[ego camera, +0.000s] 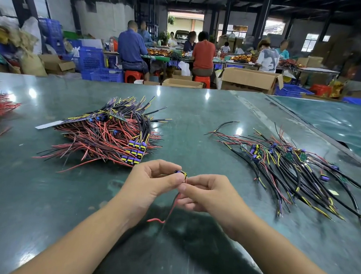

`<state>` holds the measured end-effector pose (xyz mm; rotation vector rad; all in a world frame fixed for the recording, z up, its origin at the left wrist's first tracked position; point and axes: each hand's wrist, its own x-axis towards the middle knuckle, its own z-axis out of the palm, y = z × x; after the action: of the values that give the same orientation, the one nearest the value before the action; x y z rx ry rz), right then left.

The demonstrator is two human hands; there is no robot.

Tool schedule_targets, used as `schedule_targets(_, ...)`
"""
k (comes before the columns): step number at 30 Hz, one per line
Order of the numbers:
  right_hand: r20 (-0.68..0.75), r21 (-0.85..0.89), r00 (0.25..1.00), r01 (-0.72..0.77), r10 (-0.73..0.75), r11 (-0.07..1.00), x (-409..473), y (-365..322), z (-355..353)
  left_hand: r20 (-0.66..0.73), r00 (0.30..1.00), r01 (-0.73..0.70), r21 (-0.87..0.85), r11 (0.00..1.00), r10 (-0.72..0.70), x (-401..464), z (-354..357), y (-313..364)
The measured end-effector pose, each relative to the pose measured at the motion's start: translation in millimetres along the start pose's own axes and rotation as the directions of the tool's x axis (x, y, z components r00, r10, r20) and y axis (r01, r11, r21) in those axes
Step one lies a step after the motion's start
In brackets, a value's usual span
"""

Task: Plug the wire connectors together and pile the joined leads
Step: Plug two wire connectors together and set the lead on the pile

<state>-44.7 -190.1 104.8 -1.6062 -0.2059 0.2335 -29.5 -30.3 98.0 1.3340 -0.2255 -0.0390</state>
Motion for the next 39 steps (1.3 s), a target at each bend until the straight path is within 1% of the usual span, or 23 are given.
schedule_targets(4,-0.005,-0.159,0.998,0.057,-0.059,0.986,-1.1,-2.8,2.2,-0.017,1.000,-0.009,0.011,1.000,0.009,0.7,-0.3,-0.2)
schedule_targets(7,-0.026,-0.174,0.995,0.088,-0.093,0.981,-0.1,-4.9,-0.5,-0.031,0.999,0.008,-0.011,1.000,-0.009,2.3,-6.0,2.2)
schedule_targets(9,-0.019,-0.204,0.996,0.087,-0.093,0.975,-0.8,-6.5,-2.6,-0.005,1.000,0.031,-0.026,0.999,-0.031,1.6,-9.0,4.3)
schedule_targets(13,-0.027,-0.284,0.998,0.039,-0.048,0.958,-2.1,-8.3,-8.8,0.069,0.995,0.074,-0.058,0.996,-0.070,-0.8,-10.0,6.1)
schedule_targets(19,-0.042,-0.449,0.993,0.080,-0.110,0.890,-0.7,-10.1,-15.1,0.083,0.992,0.103,-0.099,0.990,-0.095,-0.2,-11.7,6.5)
schedule_targets(23,-0.073,-0.575,0.987,0.077,-0.145,0.814,2.8,-6.6,-19.1,0.074,0.992,0.116,-0.124,0.985,-0.107,1.0,-12.6,6.0)
schedule_targets(24,-0.077,-0.576,0.988,0.069,-0.137,0.815,2.7,-5.7,-19.5,0.070,0.992,0.116,-0.127,0.985,-0.108,1.1,-12.8,5.9)
schedule_targets(25,-0.067,-0.541,0.990,0.066,-0.121,0.839,2.6,-4.7,-19.6,0.065,0.992,0.113,-0.127,0.985,-0.106,1.2,-13.1,6.0)
schedule_targets(28,-0.010,-0.276,0.999,0.035,-0.040,0.961,1.7,-2.7,-16.9,0.038,0.996,0.086,-0.096,0.992,-0.083,1.8,-13.6,6.4)
schedule_targets(29,0.004,-0.205,1.000,0.010,-0.010,0.979,0.9,-3.2,-15.4,0.030,0.997,0.076,-0.080,0.994,-0.073,1.8,-13.5,6.3)
schedule_targets(31,0.031,-0.140,0.999,-0.028,0.033,0.990,-0.5,-3.9,-12.0,0.022,0.998,0.058,-0.052,0.997,-0.057,1.9,-13.4,5.7)
schedule_targets(33,0.055,-0.113,0.997,-0.039,0.045,0.993,-1.4,-4.1,-10.3,0.022,0.999,0.047,-0.033,0.998,-0.047,2.3,-13.5,4.9)
schedule_targets(35,0.049,-0.118,0.998,-0.028,0.034,0.993,-1.4,-4.1,-11.8,0.027,0.999,0.045,-0.023,0.999,-0.045,2.2,-13.5,4.3)
schedule_targets(39,0.024,-0.203,1.000,0.001,0.004,0.979,0.1,-4.4,-18.1,0.019,0.998,0.061,-0.062,0.996,-0.059,2.8,-11.8,4.0)
